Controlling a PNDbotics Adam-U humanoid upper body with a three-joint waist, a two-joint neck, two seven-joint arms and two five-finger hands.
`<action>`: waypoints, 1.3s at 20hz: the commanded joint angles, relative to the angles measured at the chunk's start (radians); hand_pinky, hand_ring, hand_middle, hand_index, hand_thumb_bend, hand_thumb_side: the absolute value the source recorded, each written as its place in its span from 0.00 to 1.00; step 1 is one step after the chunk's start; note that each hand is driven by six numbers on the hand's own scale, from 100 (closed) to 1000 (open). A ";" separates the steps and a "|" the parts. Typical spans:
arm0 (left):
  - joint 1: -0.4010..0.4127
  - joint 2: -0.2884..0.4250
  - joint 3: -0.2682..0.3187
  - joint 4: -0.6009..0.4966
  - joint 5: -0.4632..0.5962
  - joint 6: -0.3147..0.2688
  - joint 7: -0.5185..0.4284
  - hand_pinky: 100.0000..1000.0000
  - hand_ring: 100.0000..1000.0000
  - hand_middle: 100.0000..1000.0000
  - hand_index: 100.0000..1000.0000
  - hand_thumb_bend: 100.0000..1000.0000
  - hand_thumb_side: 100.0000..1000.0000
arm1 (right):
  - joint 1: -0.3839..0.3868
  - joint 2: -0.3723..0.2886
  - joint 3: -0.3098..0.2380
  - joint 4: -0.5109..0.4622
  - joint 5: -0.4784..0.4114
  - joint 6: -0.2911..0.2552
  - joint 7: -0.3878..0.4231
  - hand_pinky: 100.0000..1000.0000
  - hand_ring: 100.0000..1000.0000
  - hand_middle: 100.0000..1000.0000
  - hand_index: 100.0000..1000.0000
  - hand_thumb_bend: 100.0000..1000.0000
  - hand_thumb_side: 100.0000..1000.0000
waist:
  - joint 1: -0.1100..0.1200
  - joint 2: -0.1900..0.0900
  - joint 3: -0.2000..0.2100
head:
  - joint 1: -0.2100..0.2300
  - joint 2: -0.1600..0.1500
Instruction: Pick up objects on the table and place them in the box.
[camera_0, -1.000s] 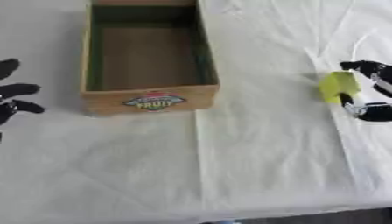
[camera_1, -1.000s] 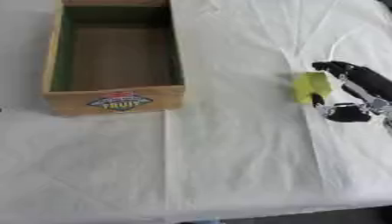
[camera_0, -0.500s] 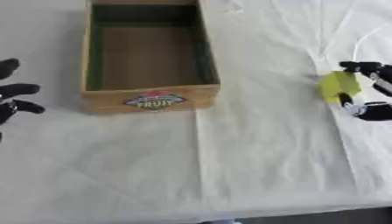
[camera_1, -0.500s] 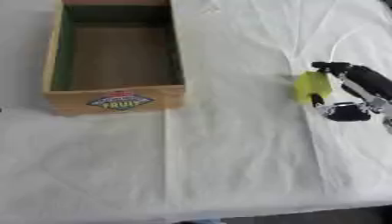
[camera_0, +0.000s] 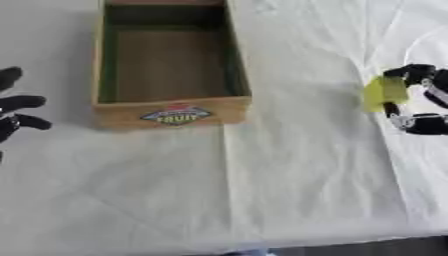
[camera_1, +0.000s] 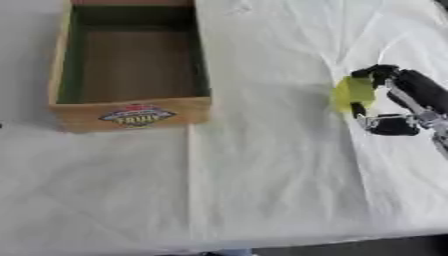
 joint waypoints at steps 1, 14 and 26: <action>-0.004 0.014 0.000 -0.020 0.000 0.000 0.002 0.53 0.69 0.82 0.82 0.00 0.95 | -0.014 -0.047 -0.010 -0.110 -0.013 -0.023 -0.038 0.71 0.60 0.15 0.86 0.00 0.11 | 0.003 -0.018 -0.005 | 0.002 0.003; -0.016 0.015 -0.020 -0.020 0.012 0.001 -0.015 0.53 0.69 0.82 0.82 0.00 0.95 | -0.342 -0.223 0.106 -0.297 -0.207 -0.111 0.051 0.73 0.62 0.16 0.87 0.00 0.11 | -0.014 -0.035 0.043 | -0.028 -0.013; -0.057 -0.007 -0.045 -0.020 0.039 -0.001 -0.044 0.53 0.69 0.81 0.81 0.00 0.94 | -0.599 -0.152 0.262 -0.133 -0.252 -0.092 0.294 0.74 0.68 0.23 0.91 0.00 0.12 | -0.030 -0.033 0.173 | -0.114 -0.034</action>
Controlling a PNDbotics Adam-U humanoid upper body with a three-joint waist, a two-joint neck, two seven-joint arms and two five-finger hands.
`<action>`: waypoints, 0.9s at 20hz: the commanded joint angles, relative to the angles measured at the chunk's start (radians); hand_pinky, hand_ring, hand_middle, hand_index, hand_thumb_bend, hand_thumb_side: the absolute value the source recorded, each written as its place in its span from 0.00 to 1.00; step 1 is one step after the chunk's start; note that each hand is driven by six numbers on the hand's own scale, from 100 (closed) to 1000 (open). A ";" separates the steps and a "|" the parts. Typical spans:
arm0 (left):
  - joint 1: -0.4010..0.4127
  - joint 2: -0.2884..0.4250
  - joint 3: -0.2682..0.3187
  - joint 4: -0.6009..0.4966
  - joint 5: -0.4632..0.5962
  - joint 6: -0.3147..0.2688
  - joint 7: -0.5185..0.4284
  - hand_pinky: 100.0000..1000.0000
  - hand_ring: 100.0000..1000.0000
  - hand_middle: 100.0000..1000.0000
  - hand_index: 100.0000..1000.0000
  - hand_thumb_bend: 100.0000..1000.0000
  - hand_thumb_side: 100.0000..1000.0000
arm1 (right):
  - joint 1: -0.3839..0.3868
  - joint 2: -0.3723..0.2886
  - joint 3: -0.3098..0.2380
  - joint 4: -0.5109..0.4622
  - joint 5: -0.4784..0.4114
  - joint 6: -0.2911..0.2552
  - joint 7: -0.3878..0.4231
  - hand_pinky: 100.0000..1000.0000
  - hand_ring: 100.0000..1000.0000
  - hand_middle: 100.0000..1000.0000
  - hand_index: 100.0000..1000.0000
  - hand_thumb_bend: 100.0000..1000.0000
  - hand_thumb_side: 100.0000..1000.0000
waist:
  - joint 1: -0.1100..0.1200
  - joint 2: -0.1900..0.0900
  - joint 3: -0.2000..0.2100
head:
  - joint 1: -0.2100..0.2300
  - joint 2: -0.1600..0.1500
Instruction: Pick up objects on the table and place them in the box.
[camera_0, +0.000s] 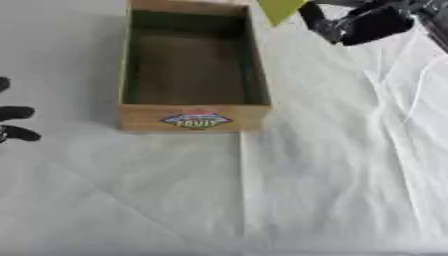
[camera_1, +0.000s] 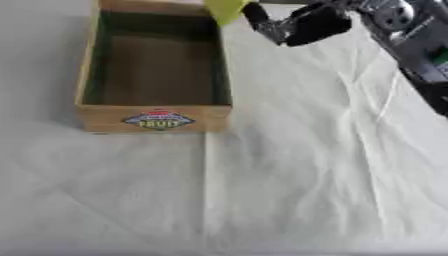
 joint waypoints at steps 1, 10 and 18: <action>-0.015 -0.006 -0.005 -0.020 0.009 -0.002 -0.008 0.53 0.69 0.81 0.81 0.00 0.94 | -0.040 0.015 0.037 0.049 0.051 0.003 0.058 0.75 0.69 0.24 0.91 0.00 0.12 | 0.005 -0.017 0.011 | -0.021 -0.016; -0.030 -0.020 -0.010 -0.020 0.020 -0.006 -0.015 0.51 0.68 0.81 0.81 0.00 0.93 | -0.114 0.103 0.126 0.163 0.222 -0.015 0.083 0.75 0.72 0.33 0.93 0.00 0.13 | 0.000 -0.018 0.049 | -0.065 -0.019; -0.034 -0.026 -0.007 -0.020 0.030 -0.013 -0.008 0.50 0.68 0.80 0.81 0.00 0.93 | -0.146 0.172 0.198 0.200 0.369 -0.007 0.103 0.80 0.80 0.62 0.98 0.00 0.17 | -0.002 -0.018 0.056 | -0.077 -0.019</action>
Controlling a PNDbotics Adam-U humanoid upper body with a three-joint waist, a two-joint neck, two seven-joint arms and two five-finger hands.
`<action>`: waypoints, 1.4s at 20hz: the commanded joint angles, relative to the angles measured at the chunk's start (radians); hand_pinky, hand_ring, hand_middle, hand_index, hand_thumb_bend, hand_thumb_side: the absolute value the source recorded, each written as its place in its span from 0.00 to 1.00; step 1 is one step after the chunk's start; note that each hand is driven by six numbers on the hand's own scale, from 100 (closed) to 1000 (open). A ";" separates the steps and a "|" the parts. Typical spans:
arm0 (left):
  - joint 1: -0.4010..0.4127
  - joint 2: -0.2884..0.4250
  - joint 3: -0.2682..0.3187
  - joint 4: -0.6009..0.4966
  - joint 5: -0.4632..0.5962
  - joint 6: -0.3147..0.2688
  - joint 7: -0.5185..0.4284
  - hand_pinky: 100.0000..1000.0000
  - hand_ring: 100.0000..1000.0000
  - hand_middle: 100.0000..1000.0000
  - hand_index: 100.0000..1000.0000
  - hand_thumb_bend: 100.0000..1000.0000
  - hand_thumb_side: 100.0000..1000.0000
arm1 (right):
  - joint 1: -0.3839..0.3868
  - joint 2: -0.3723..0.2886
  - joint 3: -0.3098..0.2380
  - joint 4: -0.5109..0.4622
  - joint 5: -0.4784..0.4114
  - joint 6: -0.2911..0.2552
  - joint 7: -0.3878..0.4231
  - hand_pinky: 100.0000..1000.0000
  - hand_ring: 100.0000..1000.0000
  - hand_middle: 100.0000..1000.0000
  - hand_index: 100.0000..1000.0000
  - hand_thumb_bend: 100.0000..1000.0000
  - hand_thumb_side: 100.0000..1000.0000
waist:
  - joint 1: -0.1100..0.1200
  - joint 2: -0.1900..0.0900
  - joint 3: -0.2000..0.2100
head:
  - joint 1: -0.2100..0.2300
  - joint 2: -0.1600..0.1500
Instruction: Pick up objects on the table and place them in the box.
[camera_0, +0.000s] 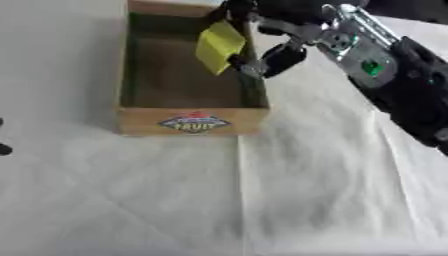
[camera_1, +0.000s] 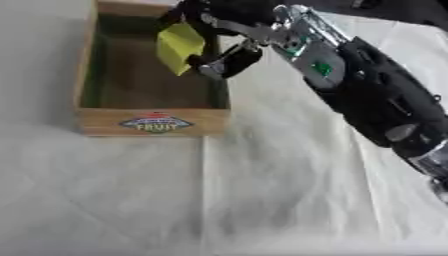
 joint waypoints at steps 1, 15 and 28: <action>-0.012 -0.002 0.001 -0.020 0.009 -0.007 0.004 0.50 0.68 0.80 0.81 0.00 0.93 | -0.020 0.002 0.017 0.005 0.067 -0.011 0.009 0.80 0.81 0.64 0.99 0.00 0.17 | 0.007 -0.018 -0.003 | -0.005 -0.010; -0.002 -0.003 0.010 -0.020 0.004 -0.007 0.022 0.51 0.68 0.80 0.81 0.00 0.93 | 0.020 -0.004 0.012 -0.121 0.198 -0.080 -0.113 0.87 0.91 1.00 1.00 0.00 0.41 | 0.018 -0.012 -0.049 | 0.020 -0.018; 0.041 0.005 0.042 -0.020 -0.019 -0.004 0.058 0.52 0.68 0.80 0.81 0.00 0.93 | 0.202 -0.062 -0.243 -0.330 -0.469 -0.209 -0.410 0.76 0.76 0.78 1.00 0.00 0.32 | 0.044 -0.022 -0.187 | 0.138 -0.019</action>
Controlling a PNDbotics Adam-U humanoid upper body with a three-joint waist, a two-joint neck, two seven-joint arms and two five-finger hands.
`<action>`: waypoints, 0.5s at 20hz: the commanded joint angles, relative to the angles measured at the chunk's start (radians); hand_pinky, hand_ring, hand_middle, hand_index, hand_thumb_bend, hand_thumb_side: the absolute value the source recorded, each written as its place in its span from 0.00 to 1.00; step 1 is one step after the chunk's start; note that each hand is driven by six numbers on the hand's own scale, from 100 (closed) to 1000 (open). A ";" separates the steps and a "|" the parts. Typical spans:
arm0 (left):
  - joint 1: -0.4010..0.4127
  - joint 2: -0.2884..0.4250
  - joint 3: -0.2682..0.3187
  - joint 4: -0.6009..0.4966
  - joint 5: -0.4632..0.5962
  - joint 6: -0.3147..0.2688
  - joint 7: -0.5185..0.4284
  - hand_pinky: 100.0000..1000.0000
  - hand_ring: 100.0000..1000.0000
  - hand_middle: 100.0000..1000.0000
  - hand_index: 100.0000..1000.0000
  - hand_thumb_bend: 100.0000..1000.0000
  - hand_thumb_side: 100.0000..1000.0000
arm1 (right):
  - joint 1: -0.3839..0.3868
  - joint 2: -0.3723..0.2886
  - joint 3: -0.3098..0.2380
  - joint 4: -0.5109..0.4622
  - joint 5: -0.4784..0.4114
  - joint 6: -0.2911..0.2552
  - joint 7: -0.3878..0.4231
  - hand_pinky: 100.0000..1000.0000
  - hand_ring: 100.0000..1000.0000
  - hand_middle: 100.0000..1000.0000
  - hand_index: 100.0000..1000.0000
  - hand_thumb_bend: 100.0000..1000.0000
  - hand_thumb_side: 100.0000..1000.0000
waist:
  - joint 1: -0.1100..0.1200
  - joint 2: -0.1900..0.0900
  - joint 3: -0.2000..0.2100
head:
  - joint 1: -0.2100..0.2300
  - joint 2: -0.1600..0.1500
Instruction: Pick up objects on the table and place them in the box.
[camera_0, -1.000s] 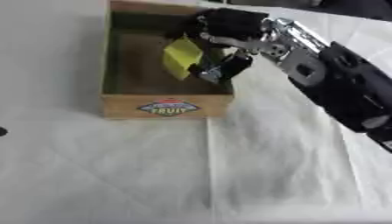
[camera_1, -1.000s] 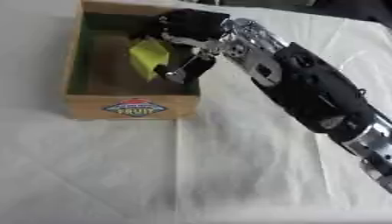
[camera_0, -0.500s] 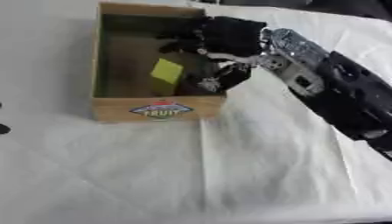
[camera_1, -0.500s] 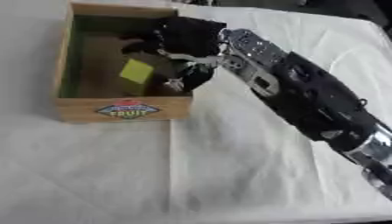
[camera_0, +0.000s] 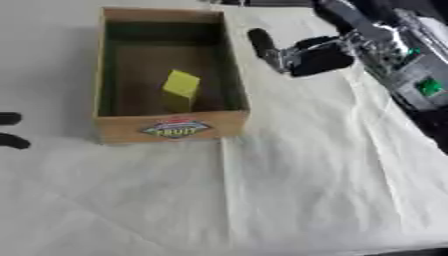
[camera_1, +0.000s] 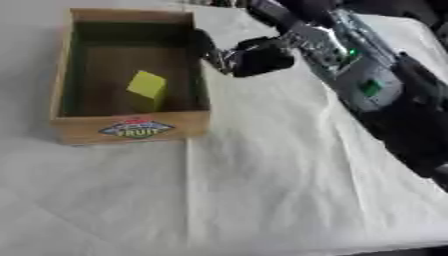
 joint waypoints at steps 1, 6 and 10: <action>0.002 0.013 0.017 -0.020 -0.010 -0.001 0.015 0.51 0.68 0.80 0.81 0.00 0.93 | 0.051 0.001 -0.071 -0.019 -0.103 -0.081 -0.041 0.75 0.75 0.77 0.99 0.00 0.36 | 0.009 -0.020 -0.016 | 0.038 -0.012; 0.008 0.010 0.025 -0.020 -0.022 0.001 0.028 0.51 0.68 0.80 0.81 0.00 0.93 | 0.170 0.111 -0.111 -0.019 -0.167 -0.169 -0.049 0.73 0.72 0.74 0.98 0.00 0.41 | 0.018 -0.017 -0.044 | 0.096 -0.024; 0.008 0.006 0.028 -0.020 -0.026 0.002 0.033 0.51 0.68 0.80 0.81 0.00 0.93 | 0.225 0.218 -0.105 -0.019 -0.164 -0.176 -0.031 0.72 0.72 0.73 0.98 0.00 0.41 | 0.029 -0.019 -0.059 | 0.111 -0.024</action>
